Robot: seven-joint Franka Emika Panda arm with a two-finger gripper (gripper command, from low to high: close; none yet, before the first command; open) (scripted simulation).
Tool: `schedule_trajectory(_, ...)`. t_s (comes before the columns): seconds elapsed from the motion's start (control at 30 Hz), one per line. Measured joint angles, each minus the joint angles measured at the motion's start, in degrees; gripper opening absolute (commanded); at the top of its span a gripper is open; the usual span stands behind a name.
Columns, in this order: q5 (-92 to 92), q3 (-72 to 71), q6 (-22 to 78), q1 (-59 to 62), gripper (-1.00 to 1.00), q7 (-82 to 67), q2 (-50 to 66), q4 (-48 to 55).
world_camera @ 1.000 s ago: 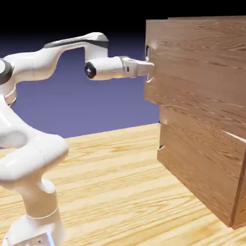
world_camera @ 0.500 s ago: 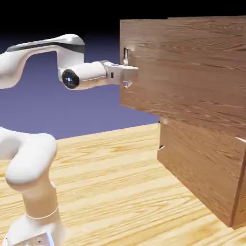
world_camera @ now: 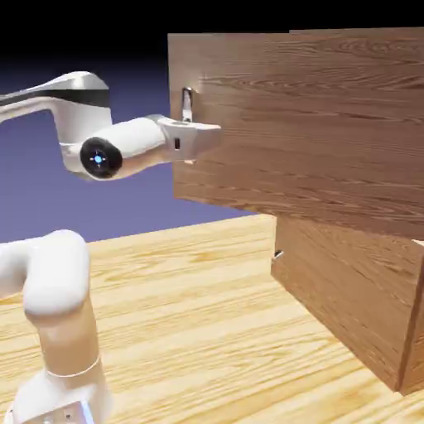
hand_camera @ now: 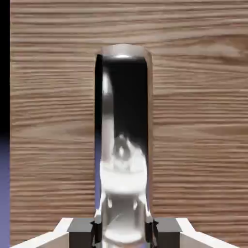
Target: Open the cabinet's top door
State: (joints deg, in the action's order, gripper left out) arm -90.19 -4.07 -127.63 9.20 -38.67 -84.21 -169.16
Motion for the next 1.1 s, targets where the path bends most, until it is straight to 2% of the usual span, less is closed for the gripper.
schedule_trajectory(0.3, 18.3, 18.69, 13.05, 2.19, -1.0, 1.81, -2.48, 0.24)
schedule_trajectory(0.57, 32.98, 35.3, 25.65, 1.69, -1.0, 1.11, 1.3, 5.94)
schedule_trajectory(0.77, 43.08, 47.76, 36.25, -3.47, -1.0, 0.06, 6.64, 14.79)
schedule_trajectory(1.1, 54.36, 64.73, 53.4, -20.55, -1.0, 0.12, 13.32, 35.42)
